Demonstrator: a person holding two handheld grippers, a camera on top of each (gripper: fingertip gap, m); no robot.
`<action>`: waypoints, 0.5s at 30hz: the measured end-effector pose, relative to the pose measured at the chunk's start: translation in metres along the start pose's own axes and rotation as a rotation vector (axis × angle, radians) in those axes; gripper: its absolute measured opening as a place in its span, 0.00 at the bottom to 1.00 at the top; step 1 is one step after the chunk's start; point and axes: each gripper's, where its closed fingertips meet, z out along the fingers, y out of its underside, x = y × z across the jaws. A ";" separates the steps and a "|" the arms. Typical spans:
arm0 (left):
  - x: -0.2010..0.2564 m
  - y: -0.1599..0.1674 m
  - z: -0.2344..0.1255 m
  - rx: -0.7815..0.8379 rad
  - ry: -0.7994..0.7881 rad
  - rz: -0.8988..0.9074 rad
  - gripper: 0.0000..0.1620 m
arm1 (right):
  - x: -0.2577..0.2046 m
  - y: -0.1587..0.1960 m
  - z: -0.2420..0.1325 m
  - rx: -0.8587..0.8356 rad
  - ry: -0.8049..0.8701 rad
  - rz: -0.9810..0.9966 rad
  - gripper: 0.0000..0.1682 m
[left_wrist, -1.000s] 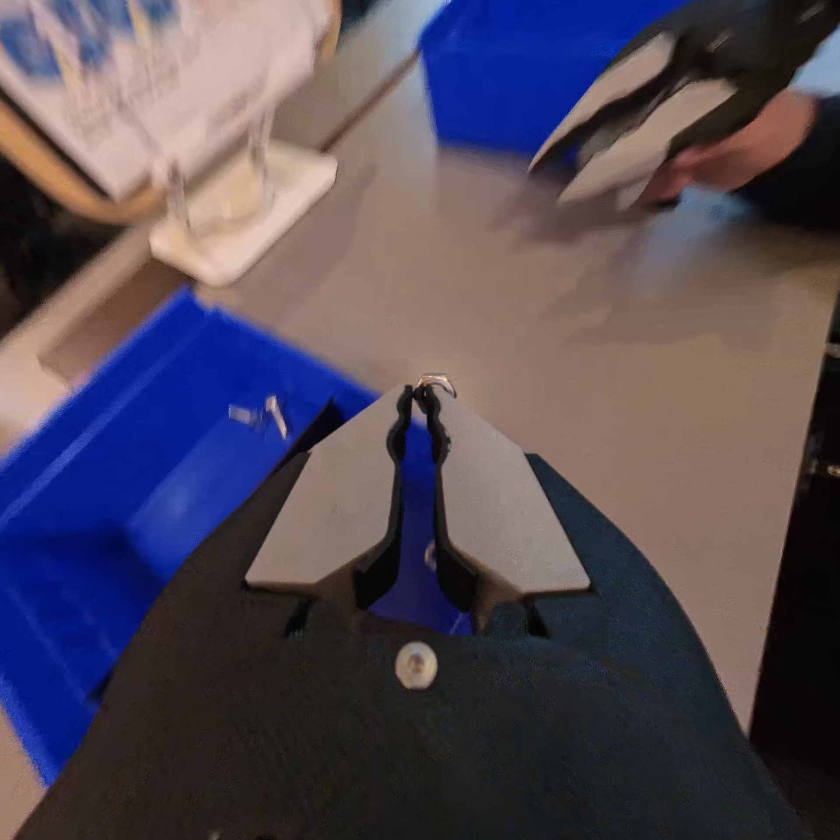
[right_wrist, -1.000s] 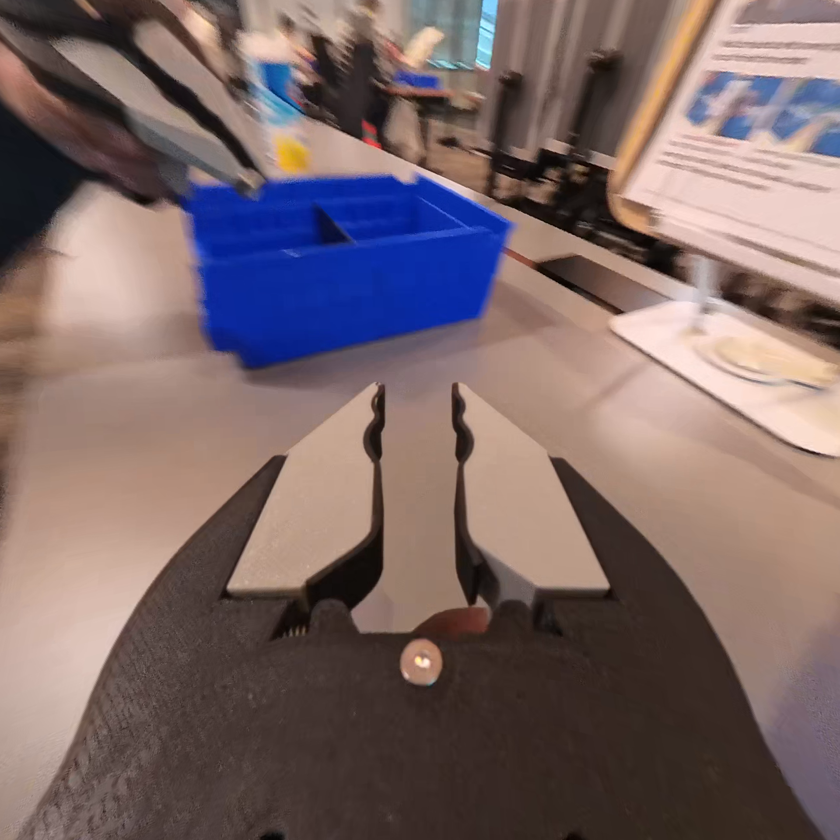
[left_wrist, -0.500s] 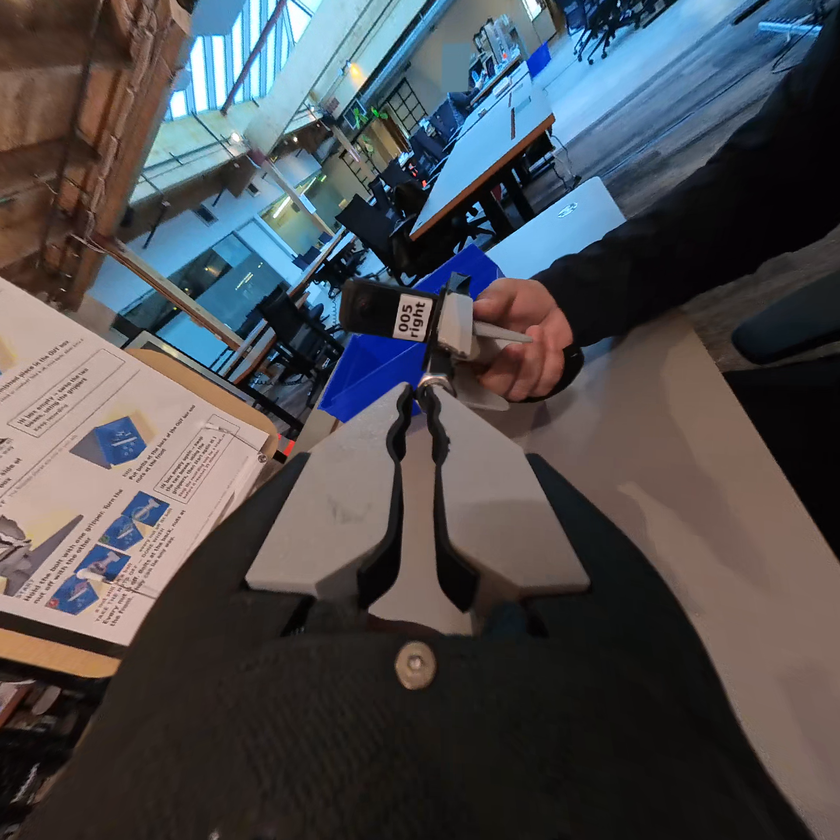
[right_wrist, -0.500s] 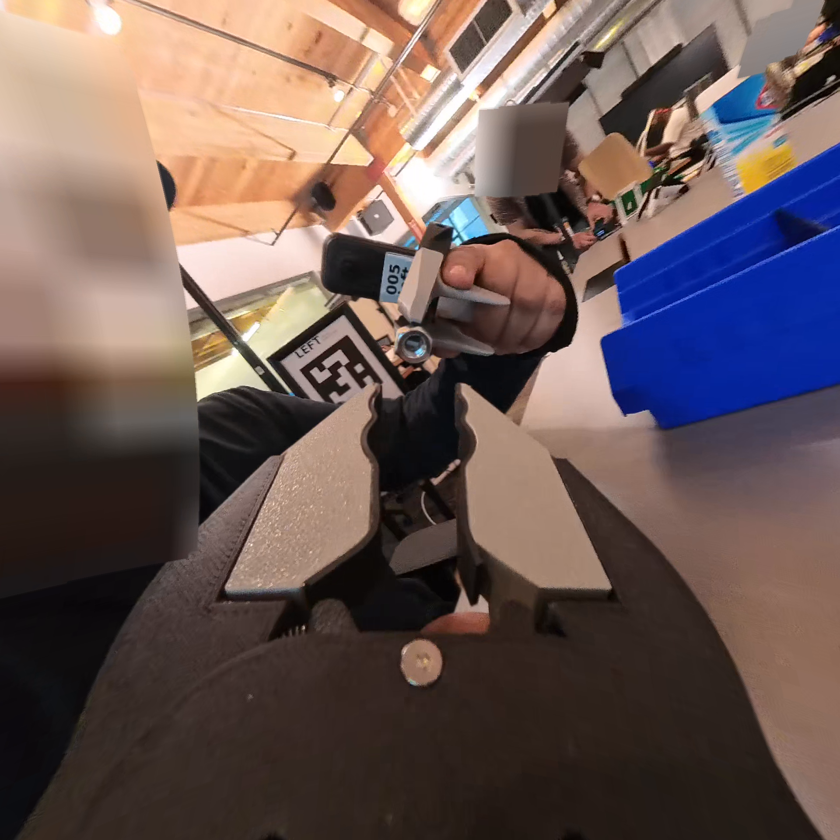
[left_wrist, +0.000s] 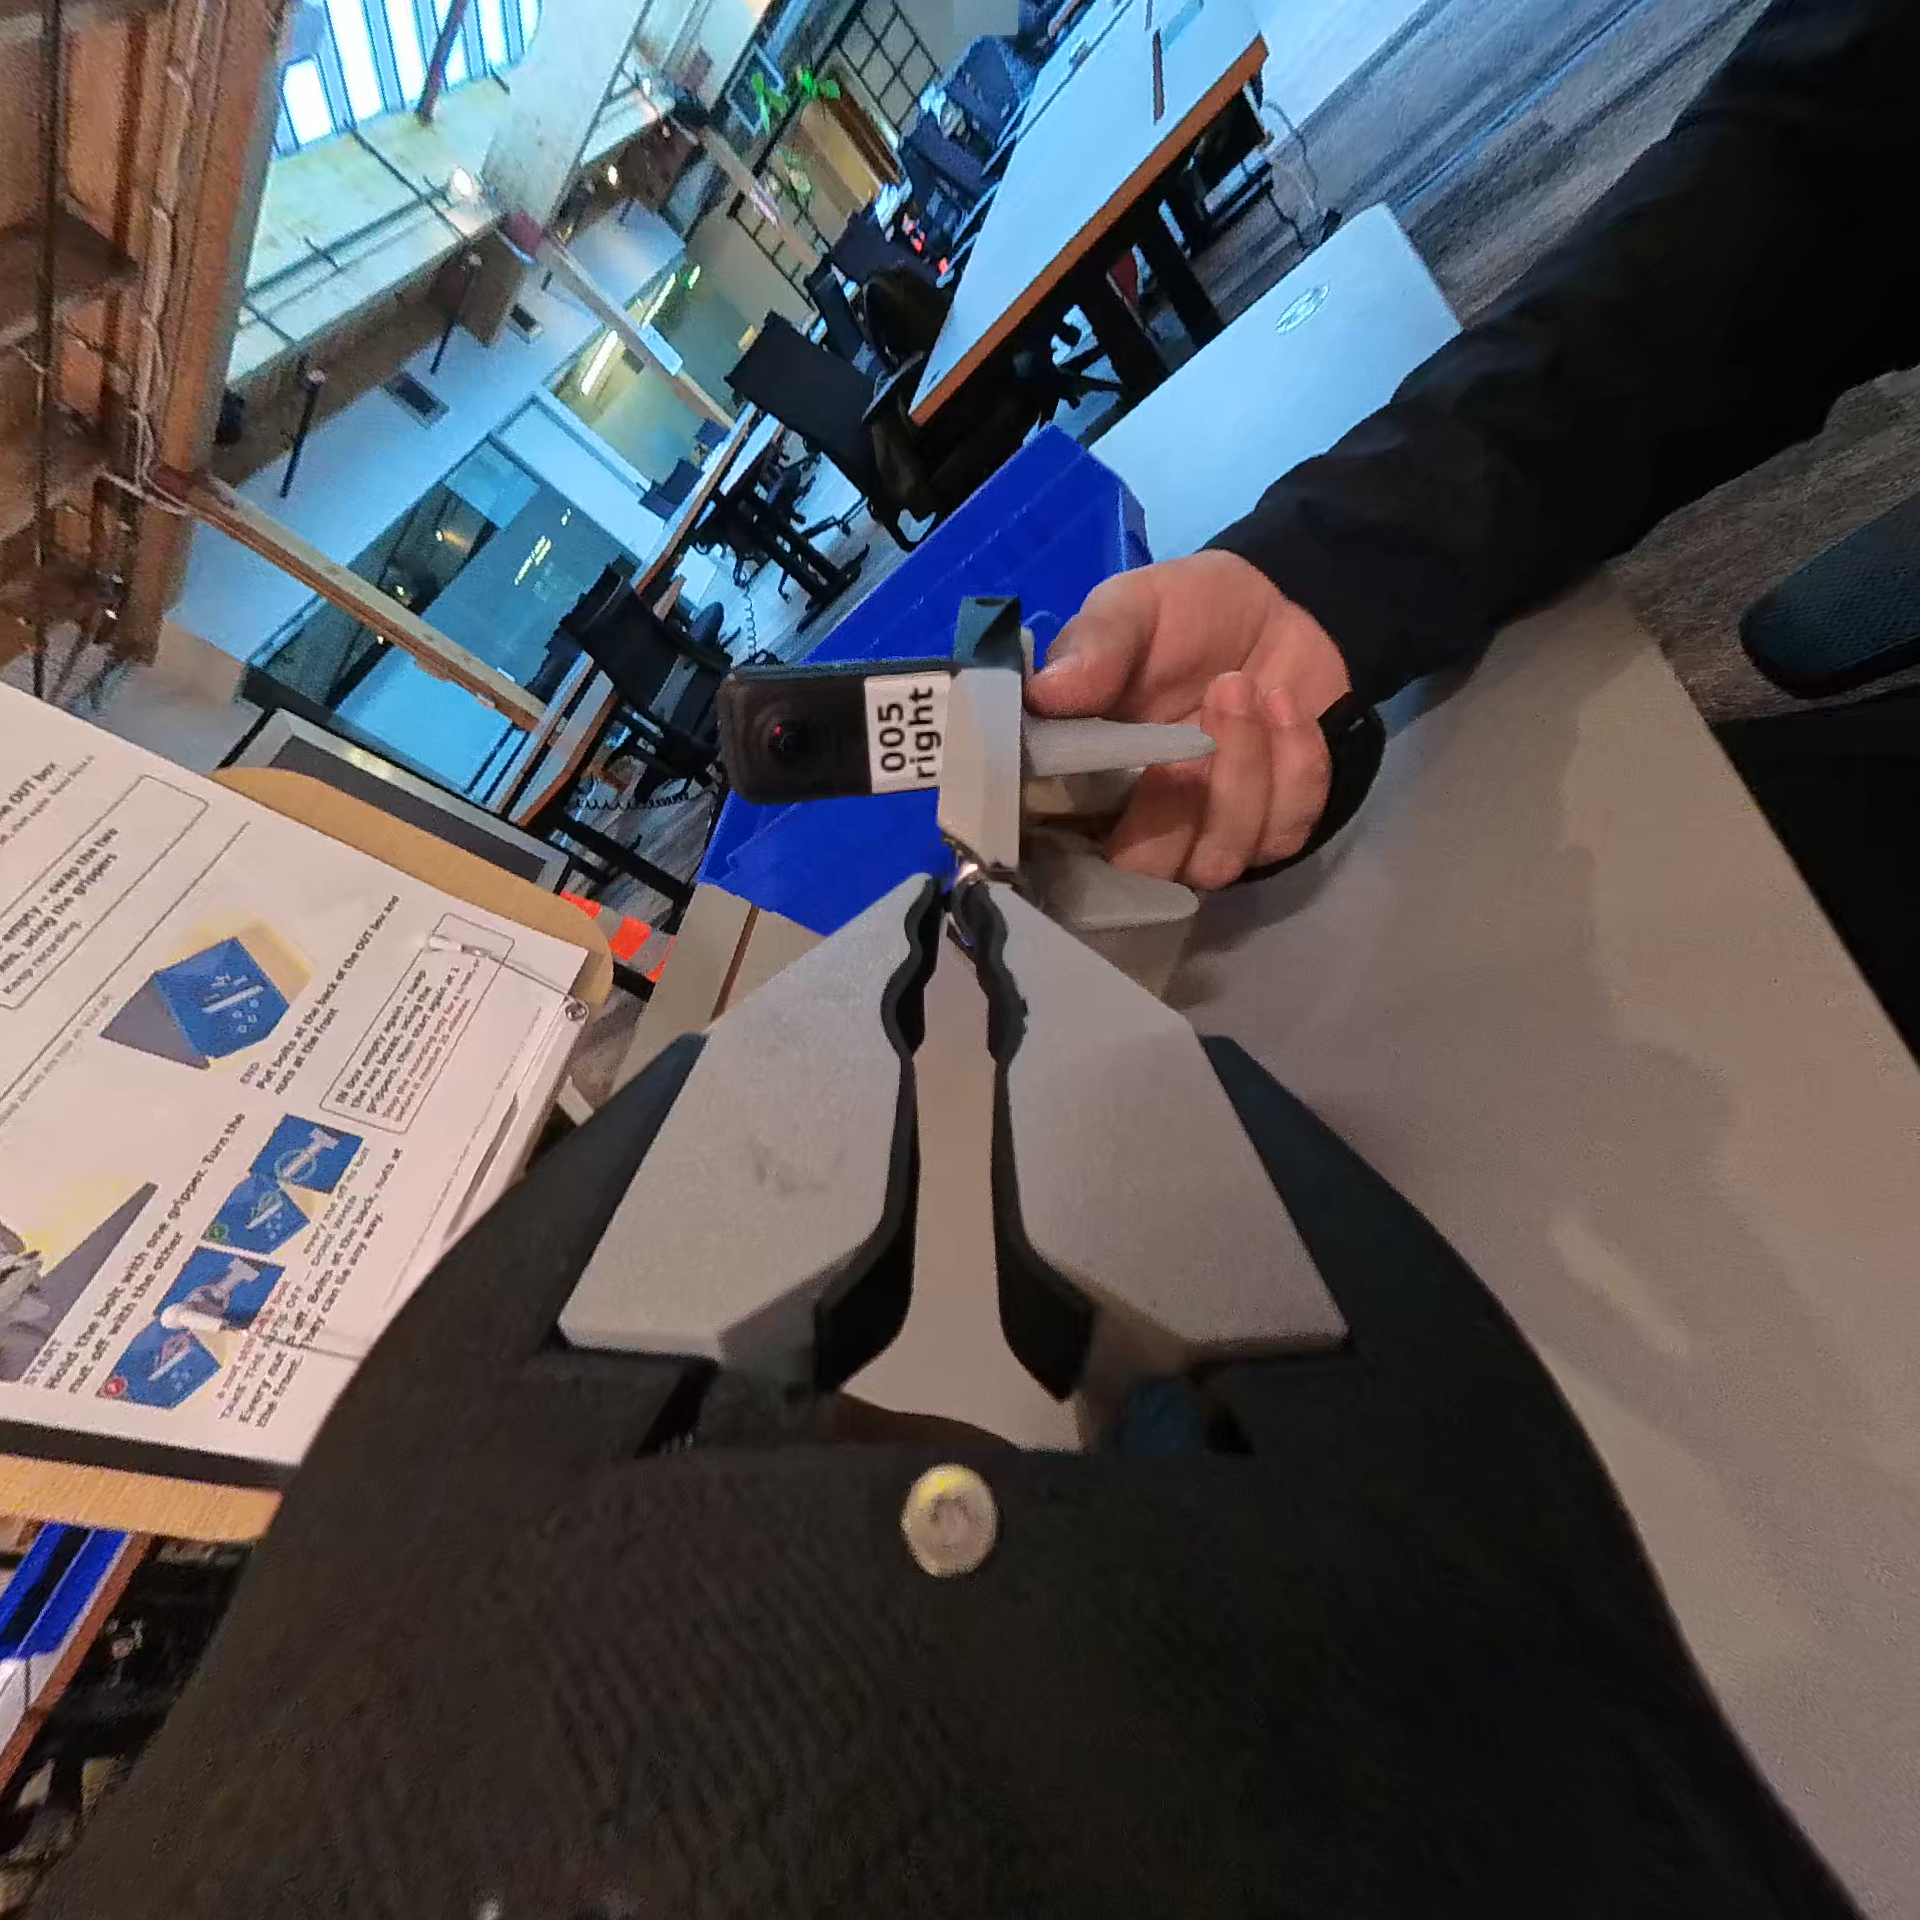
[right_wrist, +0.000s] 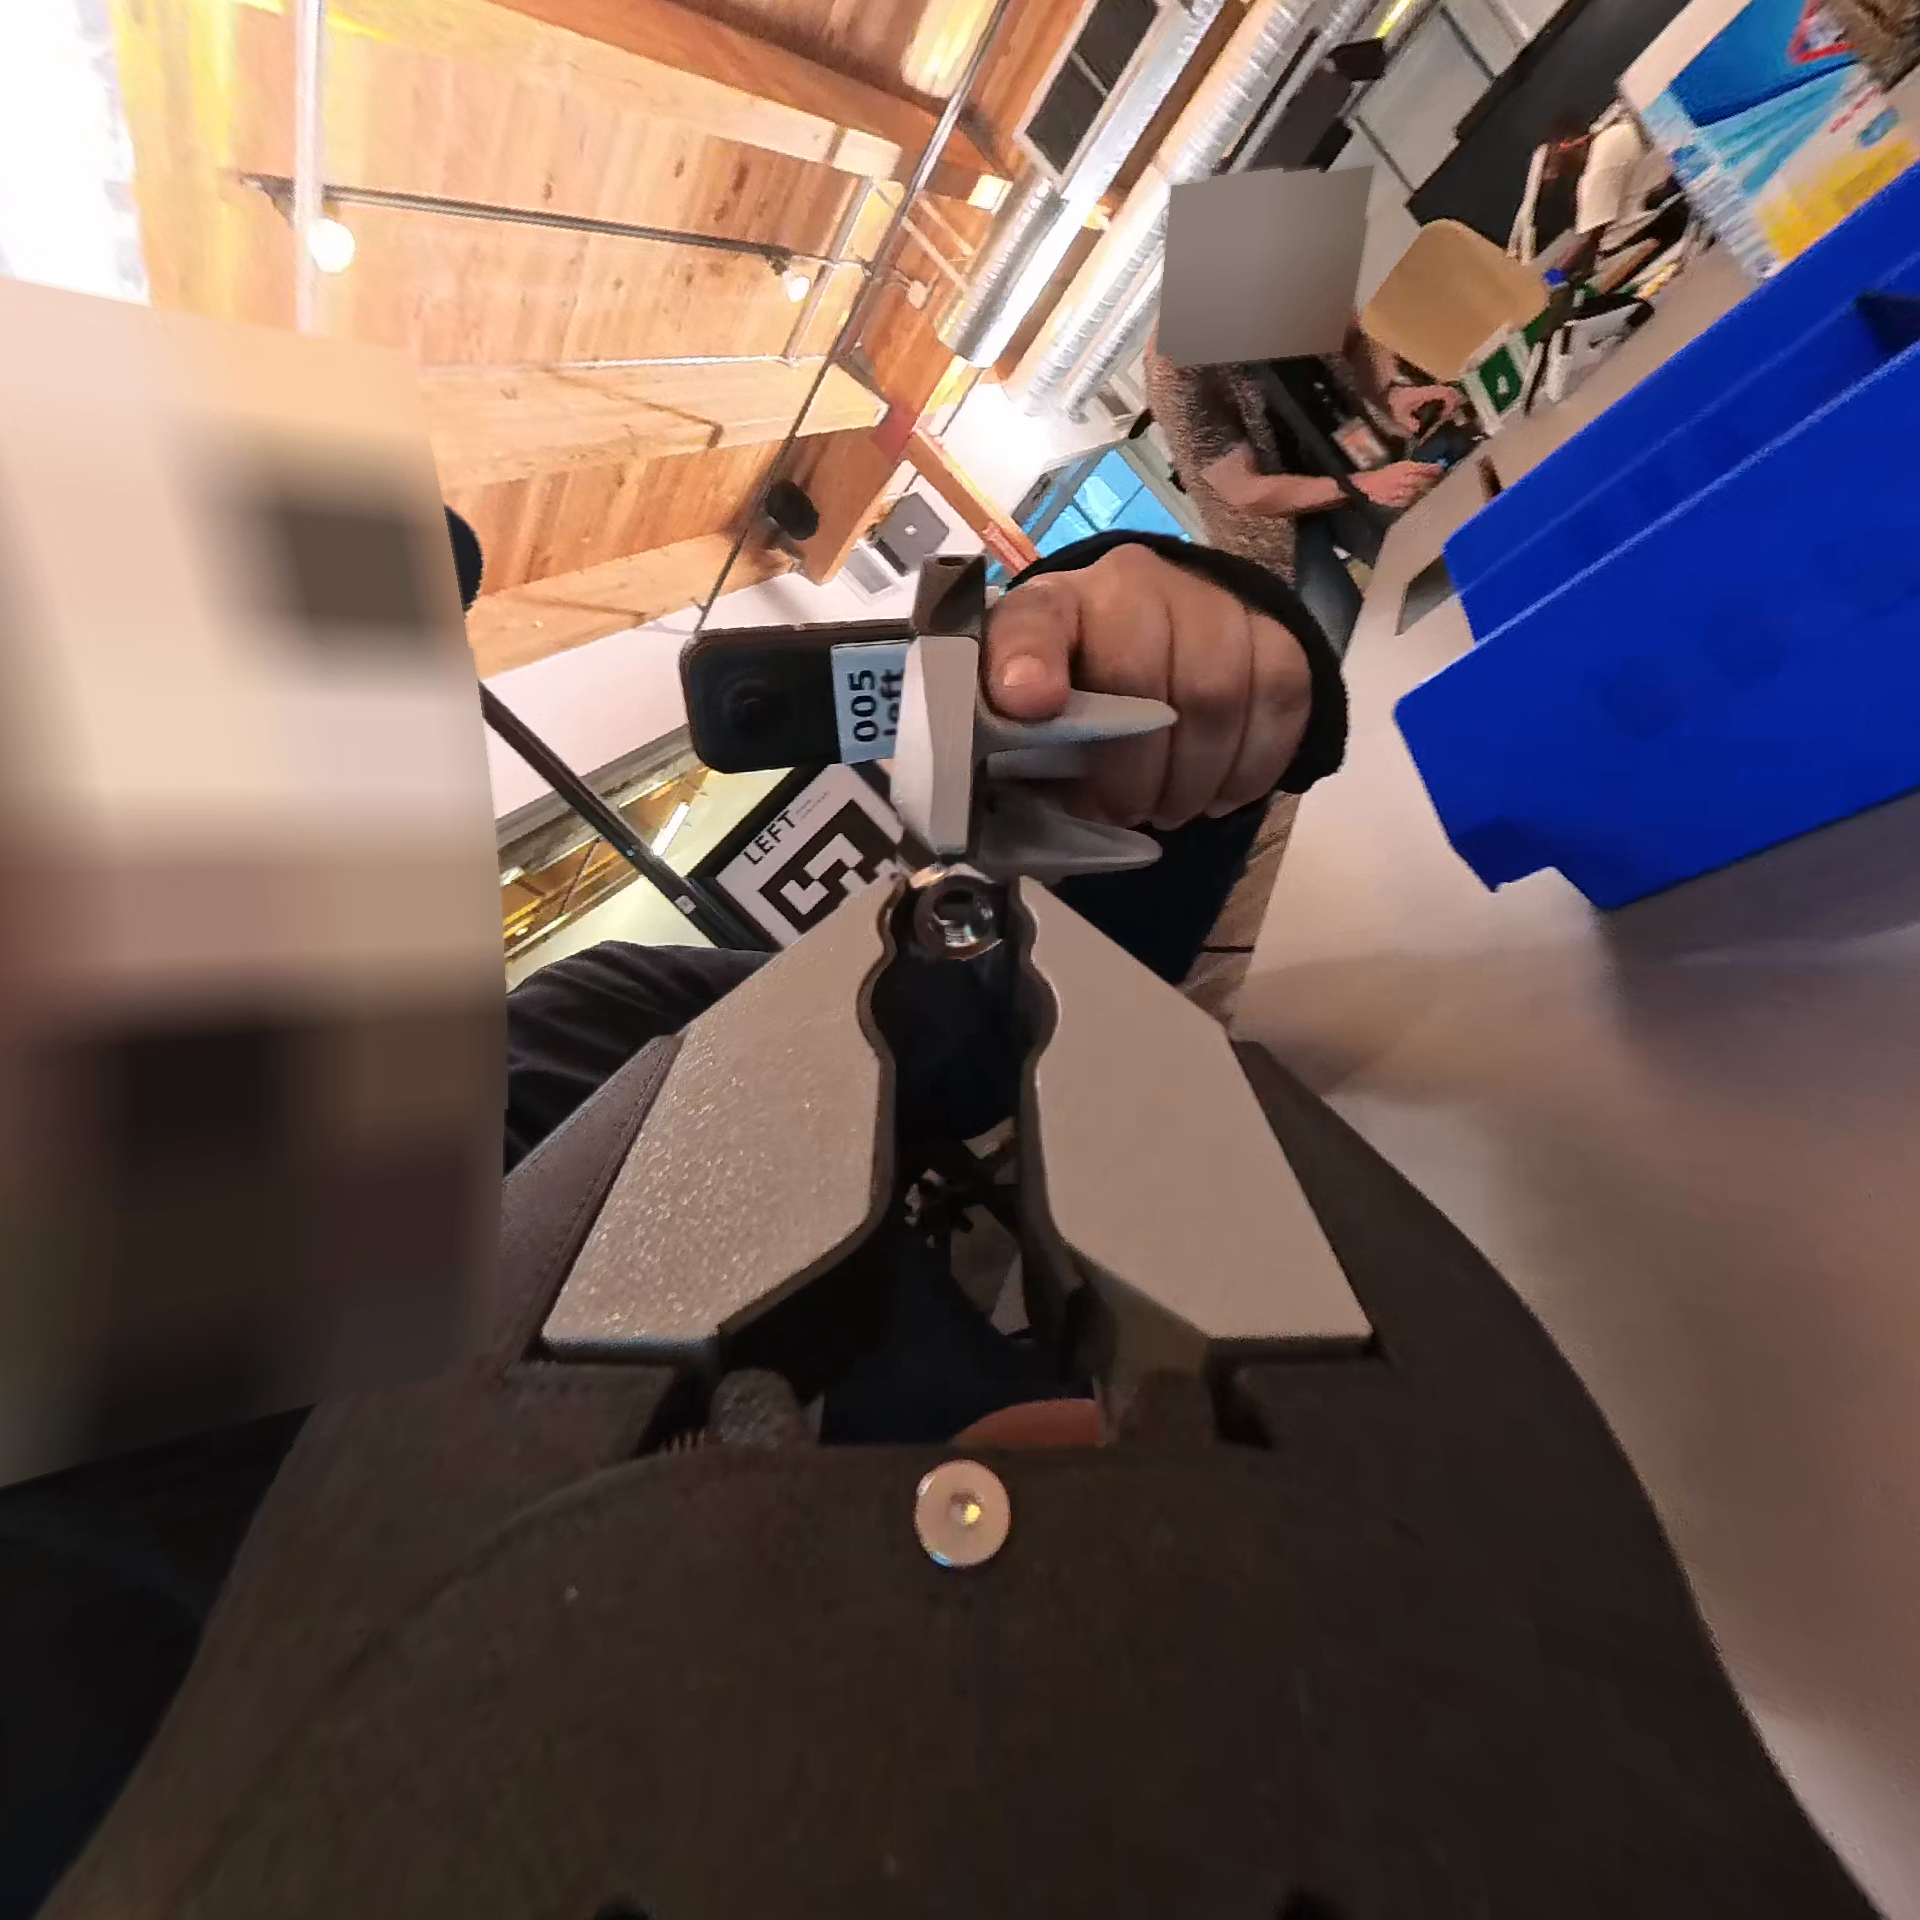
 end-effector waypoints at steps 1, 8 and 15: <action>0.000 0.003 0.000 -0.016 -0.002 -0.004 0.03 | 0.004 -0.002 -0.002 0.007 0.023 -0.004 0.09; -0.042 0.030 -0.036 -0.153 -0.134 -0.064 0.11 | 0.071 -0.011 -0.048 -0.083 0.624 -0.255 0.09; -0.131 0.163 -0.112 -0.749 -0.338 -0.508 0.09 | 0.136 0.028 -0.117 -0.680 1.286 -0.562 0.09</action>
